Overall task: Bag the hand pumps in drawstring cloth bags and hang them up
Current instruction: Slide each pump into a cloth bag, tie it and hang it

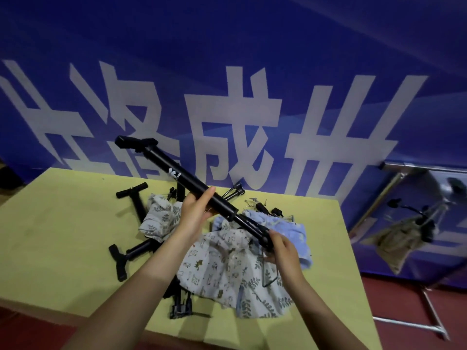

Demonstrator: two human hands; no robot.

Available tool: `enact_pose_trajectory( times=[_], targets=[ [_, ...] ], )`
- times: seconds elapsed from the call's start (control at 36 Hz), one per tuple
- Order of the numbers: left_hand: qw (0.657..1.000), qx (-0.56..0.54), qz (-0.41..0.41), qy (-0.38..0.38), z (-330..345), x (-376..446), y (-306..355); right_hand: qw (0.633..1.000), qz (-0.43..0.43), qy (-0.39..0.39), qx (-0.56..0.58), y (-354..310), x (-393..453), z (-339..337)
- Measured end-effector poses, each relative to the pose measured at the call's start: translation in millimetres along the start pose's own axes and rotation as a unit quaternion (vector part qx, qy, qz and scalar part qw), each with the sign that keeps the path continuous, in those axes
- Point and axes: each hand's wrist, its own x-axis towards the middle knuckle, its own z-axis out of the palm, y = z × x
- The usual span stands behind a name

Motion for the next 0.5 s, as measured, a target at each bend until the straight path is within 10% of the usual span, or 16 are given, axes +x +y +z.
enact_pose_trajectory(
  times=[0.5],
  targets=[
    [0.994, 0.078, -0.023, -0.073, 39.1, 0.7, -15.8, 0.999, -0.021, 0.002, -0.039, 1.7, 2.0, -8.3]
  ],
)
